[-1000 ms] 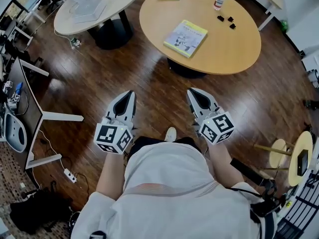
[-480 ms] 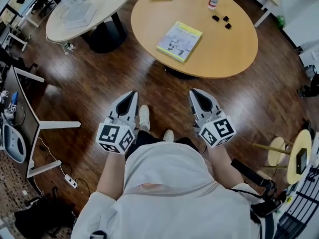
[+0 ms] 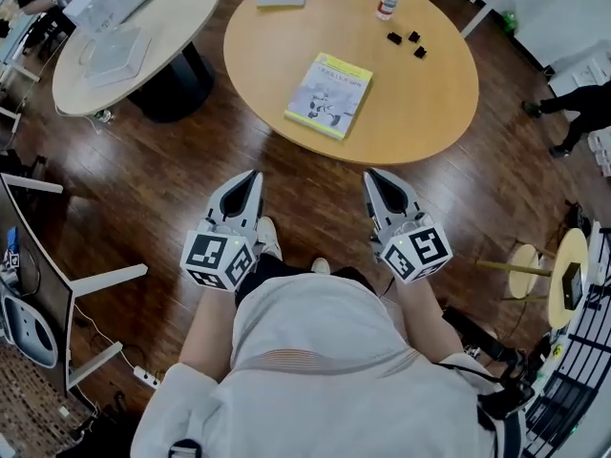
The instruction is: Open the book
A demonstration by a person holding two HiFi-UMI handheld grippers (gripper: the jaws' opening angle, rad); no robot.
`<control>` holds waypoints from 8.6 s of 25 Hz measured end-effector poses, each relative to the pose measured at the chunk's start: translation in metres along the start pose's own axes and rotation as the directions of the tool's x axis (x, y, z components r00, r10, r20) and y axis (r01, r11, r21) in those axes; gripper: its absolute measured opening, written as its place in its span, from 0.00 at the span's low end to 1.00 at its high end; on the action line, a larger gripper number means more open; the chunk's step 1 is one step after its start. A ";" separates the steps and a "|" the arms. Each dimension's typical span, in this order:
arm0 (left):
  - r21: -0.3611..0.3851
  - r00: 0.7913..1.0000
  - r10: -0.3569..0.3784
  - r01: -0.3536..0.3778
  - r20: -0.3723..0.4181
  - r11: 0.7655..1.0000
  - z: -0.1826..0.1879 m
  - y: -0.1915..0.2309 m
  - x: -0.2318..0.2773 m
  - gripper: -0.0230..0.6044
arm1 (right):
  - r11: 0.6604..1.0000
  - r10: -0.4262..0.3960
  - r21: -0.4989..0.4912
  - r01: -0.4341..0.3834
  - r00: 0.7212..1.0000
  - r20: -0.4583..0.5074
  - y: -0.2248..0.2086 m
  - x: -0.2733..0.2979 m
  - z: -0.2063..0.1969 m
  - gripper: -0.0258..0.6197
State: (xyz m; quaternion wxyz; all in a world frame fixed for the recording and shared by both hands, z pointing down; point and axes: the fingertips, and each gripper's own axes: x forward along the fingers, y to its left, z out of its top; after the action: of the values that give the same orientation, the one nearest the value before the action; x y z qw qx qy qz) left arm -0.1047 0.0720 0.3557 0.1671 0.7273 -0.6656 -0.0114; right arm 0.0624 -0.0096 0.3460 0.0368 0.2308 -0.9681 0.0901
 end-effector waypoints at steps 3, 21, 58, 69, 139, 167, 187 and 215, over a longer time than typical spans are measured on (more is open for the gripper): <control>0.010 0.998 -0.056 0.056 -0.017 0.998 0.010 0.026 0.025 0.05 | 0.998 -0.060 -0.029 0.060 0.998 -0.015 -0.006 0.025 0.004 0.04; 0.075 0.929 -0.326 0.343 -0.175 0.936 0.028 0.075 0.131 0.05 | 0.936 -0.347 0.051 0.349 0.937 -0.046 -0.039 0.066 -0.001 0.04; 0.343 0.755 -0.390 0.609 -0.527 0.715 -0.101 -0.015 0.257 0.12 | 0.887 -0.396 0.173 0.429 0.897 -0.193 -0.131 0.049 -0.078 0.04; 0.484 0.671 -0.303 0.715 -0.677 0.504 -0.186 -0.048 0.286 0.22 | 0.851 -0.415 0.230 0.472 0.873 -0.255 -0.144 0.030 -0.127 0.04; -0.099 0.918 -0.008 -0.034 -0.396 0.995 -0.089 0.236 0.270 0.06 | 0.915 -0.193 0.271 0.298 0.914 -0.356 -0.096 0.159 -0.161 0.04; 0.046 0.922 0.109 -0.099 -0.372 0.994 -0.102 0.280 0.229 0.06 | 0.908 -0.233 0.251 0.334 0.903 -0.361 -0.092 0.162 -0.162 0.04; 0.125 0.979 -0.177 0.188 -0.097 0.974 0.061 0.161 0.203 0.06 | 0.933 -0.334 0.098 0.346 0.935 -0.116 -0.084 0.172 -0.034 0.04; 0.188 0.983 -0.181 0.175 0.018 0.967 0.117 0.034 0.108 0.06 | 0.965 -0.253 -0.030 0.259 0.959 0.126 -0.053 0.069 0.083 0.04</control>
State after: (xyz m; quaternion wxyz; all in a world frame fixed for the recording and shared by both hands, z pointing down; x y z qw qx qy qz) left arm -0.1528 -0.0616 0.2764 0.0852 0.7962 -0.5986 0.0227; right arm 0.0224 -0.1021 0.2811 -0.0055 0.3583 -0.9323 0.0481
